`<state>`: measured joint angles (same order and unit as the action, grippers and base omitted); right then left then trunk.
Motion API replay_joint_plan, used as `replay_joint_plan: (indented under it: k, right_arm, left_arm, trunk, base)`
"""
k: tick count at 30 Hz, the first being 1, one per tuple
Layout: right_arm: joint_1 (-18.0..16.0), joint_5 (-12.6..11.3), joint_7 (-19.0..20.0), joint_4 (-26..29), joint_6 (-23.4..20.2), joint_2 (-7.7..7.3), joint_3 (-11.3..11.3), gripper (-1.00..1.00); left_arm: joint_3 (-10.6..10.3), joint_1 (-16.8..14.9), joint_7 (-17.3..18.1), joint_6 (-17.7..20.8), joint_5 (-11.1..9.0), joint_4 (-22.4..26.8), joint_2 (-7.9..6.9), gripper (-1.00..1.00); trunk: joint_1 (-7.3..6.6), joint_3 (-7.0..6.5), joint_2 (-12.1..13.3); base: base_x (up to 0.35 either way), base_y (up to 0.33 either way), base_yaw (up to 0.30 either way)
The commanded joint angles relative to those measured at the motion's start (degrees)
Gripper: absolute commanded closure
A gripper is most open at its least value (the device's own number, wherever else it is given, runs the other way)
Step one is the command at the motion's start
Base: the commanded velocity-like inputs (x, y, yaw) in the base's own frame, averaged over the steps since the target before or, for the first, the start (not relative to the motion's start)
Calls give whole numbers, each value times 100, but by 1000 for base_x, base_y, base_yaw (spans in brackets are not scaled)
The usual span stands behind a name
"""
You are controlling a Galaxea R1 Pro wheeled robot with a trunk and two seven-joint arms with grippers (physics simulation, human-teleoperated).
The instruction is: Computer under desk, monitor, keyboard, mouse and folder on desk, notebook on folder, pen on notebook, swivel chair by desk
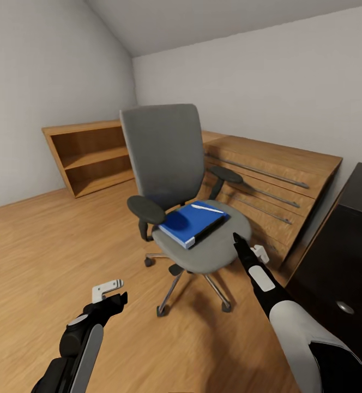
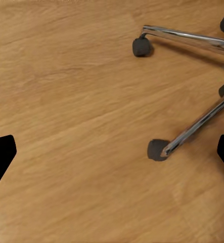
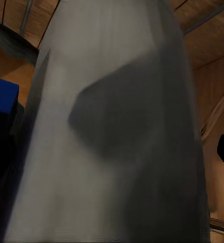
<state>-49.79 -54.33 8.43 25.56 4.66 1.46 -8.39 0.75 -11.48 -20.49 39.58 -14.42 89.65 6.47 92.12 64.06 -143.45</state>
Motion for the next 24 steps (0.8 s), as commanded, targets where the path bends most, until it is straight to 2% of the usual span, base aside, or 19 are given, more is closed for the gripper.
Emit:
replay_joint_plan:
  k: [1,5,11,17,21,24]
  right_arm:
    - [-4,-61,45,-7,9,4,-18,-100]
    - [-5,-61,45,-7,9,-3,-19,-100]
    - [-4,-61,45,-7,9,-5,-13,-100]
    - [-5,-61,45,-7,9,-5,-13,-100]
    - [-4,-61,45,-7,9,-5,-13,-100]
    - [-4,-61,45,-7,9,-5,-13,-100]
  left_arm:
    - [4,-3,-41,14,-62,9,1,-100]
    - [4,-3,-32,10,-68,11,-5,-100]
    - [4,-3,-42,15,-69,9,-6,-100]
    - [4,-3,-41,15,-66,9,-6,-100]
    - [4,-3,-43,15,-64,9,-6,-100]
    - [4,-3,-46,15,-68,9,-6,-100]
  trunk:
    - [-1,5,-2]
    - [-1,5,-2]
    - [-1,5,-2]
    - [-1,5,-2]
    - [-1,5,-2]
    - [-1,5,-2]
  base:
    - [130,1,0]
    - [226,0,0]
    - [46,5,0]
    - [176,114,0]
    - [9,21,0]
    - [-249,3,0]
